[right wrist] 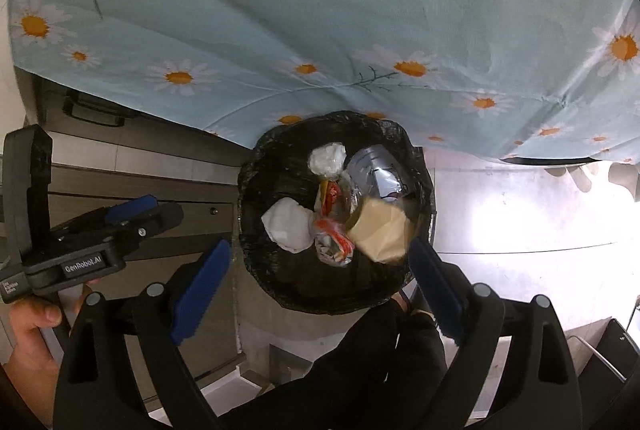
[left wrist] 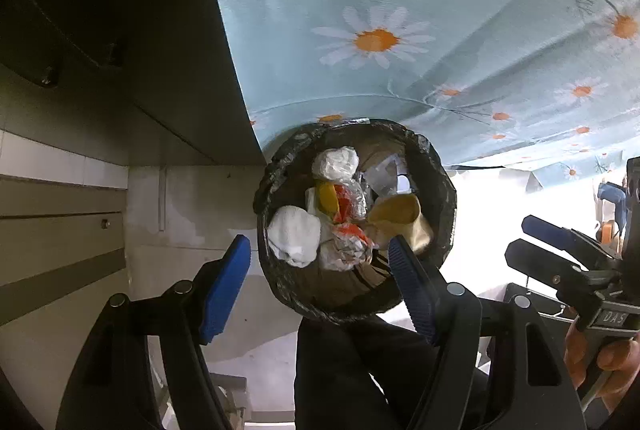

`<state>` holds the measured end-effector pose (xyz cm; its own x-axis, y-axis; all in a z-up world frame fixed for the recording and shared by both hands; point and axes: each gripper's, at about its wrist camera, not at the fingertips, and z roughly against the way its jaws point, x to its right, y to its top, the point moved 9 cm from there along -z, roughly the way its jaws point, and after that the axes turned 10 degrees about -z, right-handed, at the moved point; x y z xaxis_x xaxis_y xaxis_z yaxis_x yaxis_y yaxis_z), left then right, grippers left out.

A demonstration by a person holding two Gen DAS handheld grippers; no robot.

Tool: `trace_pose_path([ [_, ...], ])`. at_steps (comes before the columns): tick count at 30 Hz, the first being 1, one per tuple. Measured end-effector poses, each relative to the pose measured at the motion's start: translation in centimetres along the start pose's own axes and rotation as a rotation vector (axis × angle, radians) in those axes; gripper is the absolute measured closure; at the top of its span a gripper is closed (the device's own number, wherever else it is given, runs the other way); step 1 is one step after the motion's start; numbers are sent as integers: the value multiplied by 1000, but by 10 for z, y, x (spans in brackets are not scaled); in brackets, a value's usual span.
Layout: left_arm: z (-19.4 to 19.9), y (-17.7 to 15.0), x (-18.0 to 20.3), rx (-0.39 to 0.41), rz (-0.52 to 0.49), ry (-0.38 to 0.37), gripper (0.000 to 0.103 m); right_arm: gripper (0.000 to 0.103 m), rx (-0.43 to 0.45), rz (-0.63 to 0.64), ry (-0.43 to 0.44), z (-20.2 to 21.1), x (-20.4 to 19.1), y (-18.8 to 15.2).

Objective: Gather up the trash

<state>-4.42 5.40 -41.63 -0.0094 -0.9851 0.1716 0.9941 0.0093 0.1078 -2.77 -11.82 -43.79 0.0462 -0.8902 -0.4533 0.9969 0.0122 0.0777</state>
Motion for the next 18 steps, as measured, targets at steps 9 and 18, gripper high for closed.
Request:
trace_pose_path([
  [9,31,-8,25,43,21,5,34,13,31,30,8,34,2,-5],
  [18,84,-12,63,87,-28,11,34,10,107,38,17,101,2,-2],
])
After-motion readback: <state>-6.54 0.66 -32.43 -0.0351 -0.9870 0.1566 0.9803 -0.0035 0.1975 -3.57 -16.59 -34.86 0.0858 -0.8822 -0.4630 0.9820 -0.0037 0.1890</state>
